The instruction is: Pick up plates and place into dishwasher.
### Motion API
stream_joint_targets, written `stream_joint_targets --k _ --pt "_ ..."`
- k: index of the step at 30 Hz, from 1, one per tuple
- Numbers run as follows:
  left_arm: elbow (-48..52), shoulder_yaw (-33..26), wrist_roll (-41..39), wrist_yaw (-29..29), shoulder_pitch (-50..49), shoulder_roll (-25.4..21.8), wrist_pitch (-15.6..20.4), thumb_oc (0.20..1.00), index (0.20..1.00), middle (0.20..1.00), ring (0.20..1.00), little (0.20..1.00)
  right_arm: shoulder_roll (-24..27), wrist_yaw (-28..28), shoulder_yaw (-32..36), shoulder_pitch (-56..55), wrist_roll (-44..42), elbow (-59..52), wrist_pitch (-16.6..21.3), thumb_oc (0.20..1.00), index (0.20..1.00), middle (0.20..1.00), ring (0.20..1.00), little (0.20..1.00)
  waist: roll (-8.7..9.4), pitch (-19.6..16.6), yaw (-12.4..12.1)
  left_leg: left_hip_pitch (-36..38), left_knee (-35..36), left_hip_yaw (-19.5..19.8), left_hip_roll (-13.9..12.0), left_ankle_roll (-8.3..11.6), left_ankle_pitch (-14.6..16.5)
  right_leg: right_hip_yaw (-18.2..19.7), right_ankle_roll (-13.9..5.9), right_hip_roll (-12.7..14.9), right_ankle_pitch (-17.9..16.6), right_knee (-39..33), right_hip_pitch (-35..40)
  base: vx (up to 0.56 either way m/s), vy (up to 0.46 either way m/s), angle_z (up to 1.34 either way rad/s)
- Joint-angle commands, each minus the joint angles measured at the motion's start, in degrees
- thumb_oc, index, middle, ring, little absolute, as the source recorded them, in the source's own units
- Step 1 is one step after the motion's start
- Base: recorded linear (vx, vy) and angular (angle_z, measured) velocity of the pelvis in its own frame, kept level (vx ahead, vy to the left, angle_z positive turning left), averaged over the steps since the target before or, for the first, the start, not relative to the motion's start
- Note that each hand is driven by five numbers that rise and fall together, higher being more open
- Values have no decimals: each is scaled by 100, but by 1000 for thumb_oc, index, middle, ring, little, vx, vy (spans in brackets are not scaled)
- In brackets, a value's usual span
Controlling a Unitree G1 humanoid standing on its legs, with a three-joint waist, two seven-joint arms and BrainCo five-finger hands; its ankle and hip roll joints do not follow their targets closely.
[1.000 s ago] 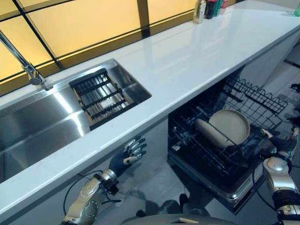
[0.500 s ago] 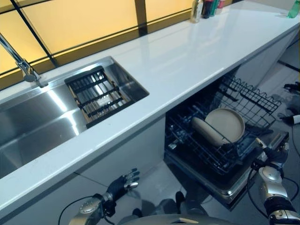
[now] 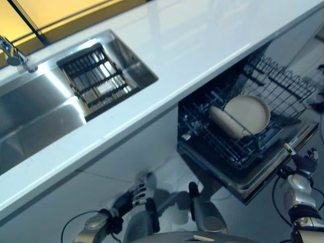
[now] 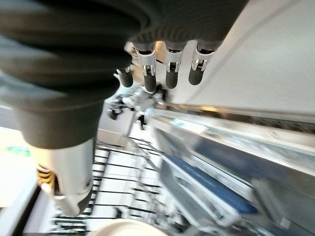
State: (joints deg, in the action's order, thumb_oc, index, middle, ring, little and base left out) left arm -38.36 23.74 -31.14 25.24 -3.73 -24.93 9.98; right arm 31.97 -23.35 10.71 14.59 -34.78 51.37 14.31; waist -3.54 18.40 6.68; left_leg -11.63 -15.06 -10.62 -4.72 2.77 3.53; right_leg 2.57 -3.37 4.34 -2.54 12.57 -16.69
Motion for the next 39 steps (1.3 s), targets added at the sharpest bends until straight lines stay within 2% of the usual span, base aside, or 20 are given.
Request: stream_joint_targets --k 1,5,11,15,17,28,39 --pt "485 81 -385 -24 -63 -150 345 1000 1000 1000 1000 1000 309 91 -31 376 -601 192 508 1000 1000 1000 1000 1000 38 25 -129 -403 -585 111 284 -559 235 -219 139 -105 183 449 -49 -58 -35 5" --pt "895 331 -552 -192 127 -282 348 1000 1000 1000 1000 1000 295 296 -42 803 -1340 747 637 1000 1000 1000 1000 1000 -86 214 -239 -698 -740 269 301 -520 190 -304 235 -126 250 615 -223 -36 -38 9" --pt "1261 558 -730 -282 307 -476 315 1000 1000 1000 1000 1000 325 813 -6 1108 -2170 1184 570 1000 1000 1000 1000 1000 -169 316 -346 -879 -717 451 319 -453 89 -439 298 -141 305 646 -308 -7 -30 13" --pt "1420 740 -793 -355 447 -556 315 1000 1000 1000 1000 1000 318 1522 -24 1327 -2835 1487 429 1000 1000 1000 1000 1000 -204 364 -449 -936 -680 533 320 -438 35 -529 321 -164 342 673 -328 4 -37 12" --pt "1490 803 -834 -378 489 -584 290 1000 1000 1000 1000 1000 314 1652 -57 1444 -2824 1570 374 1000 1000 1000 1000 1000 -213 366 -503 -944 -624 580 323 -424 -6 -567 325 -169 354 667 -320 8 -26 11" --pt "1702 972 -923 -542 635 -738 338 1000 1000 1000 1000 1000 440 1611 -69 2061 -3146 1933 173 1000 1000 1000 1000 1000 -275 446 -768 -1065 -364 762 334 -380 -224 -730 311 -198 392 679 -375 1 -20 8" --pt "1879 1094 -978 -656 708 -850 368 1000 1000 1000 1000 1000 511 1700 -154 2619 -3422 1929 281 1000 1000 1000 1000 1000 -285 527 -971 -1084 -187 915 345 -331 -300 -884 300 -212 433 607 -340 3 -22 9"
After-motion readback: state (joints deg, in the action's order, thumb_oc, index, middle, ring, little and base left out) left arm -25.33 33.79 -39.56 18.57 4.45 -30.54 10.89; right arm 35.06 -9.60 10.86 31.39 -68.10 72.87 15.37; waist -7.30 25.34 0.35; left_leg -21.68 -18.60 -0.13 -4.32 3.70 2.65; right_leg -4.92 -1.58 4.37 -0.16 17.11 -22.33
